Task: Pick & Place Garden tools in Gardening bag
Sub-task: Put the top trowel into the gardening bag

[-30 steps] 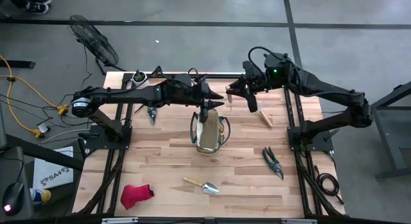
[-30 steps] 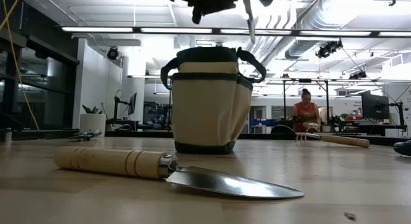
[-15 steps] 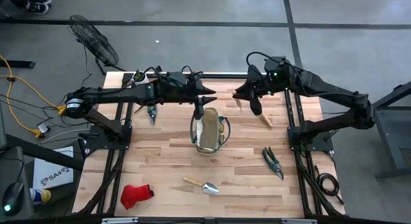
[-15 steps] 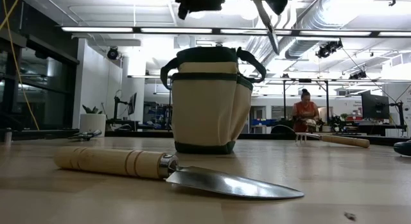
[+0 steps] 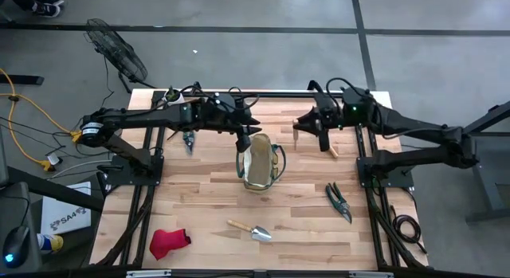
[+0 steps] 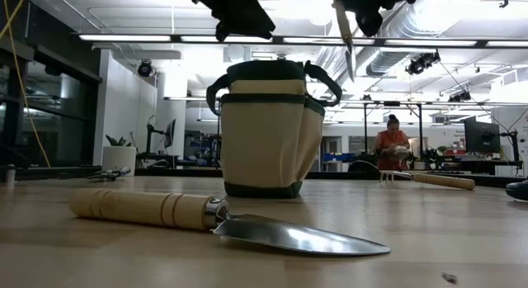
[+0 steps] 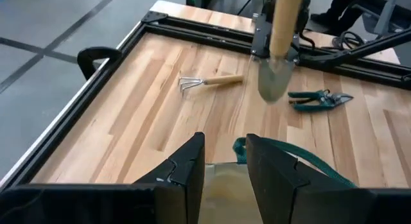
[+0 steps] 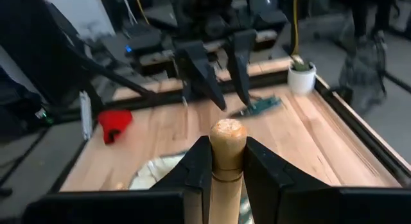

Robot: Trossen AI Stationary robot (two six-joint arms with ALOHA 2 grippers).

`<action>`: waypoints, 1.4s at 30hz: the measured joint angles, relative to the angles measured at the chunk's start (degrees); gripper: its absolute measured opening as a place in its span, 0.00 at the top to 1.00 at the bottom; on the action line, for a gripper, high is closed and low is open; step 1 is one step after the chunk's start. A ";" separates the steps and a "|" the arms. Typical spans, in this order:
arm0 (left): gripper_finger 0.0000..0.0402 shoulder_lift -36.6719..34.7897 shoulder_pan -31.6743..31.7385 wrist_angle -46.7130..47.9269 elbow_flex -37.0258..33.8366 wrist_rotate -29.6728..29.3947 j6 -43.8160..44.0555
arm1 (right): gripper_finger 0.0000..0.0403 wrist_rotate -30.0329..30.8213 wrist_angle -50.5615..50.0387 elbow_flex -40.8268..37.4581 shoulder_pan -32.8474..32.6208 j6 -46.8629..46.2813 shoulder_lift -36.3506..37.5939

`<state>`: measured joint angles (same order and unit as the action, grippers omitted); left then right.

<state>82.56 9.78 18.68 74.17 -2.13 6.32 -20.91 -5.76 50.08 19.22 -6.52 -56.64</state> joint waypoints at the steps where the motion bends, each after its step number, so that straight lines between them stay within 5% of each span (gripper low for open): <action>1: 0.72 0.00 0.00 0.17 0.00 0.08 0.15 | 0.86 -0.11 2.69 -1.47 -0.45 -0.25 0.20; 8: 0.72 -0.08 0.00 2.47 0.00 1.64 1.50 | 0.86 0.47 15.76 -7.01 -3.60 -1.17 -1.19; 16: 0.72 -0.33 0.01 2.49 -0.02 3.87 2.97 | 0.86 -1.65 17.40 -7.03 -5.42 6.60 -4.28; 42: 0.72 -0.33 -0.04 2.00 -0.02 4.54 4.69 | 0.86 -1.97 24.47 -6.99 -5.37 6.81 -13.88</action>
<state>82.24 9.74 20.67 74.15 2.42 11.00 -22.87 18.71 43.09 13.85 0.30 -70.52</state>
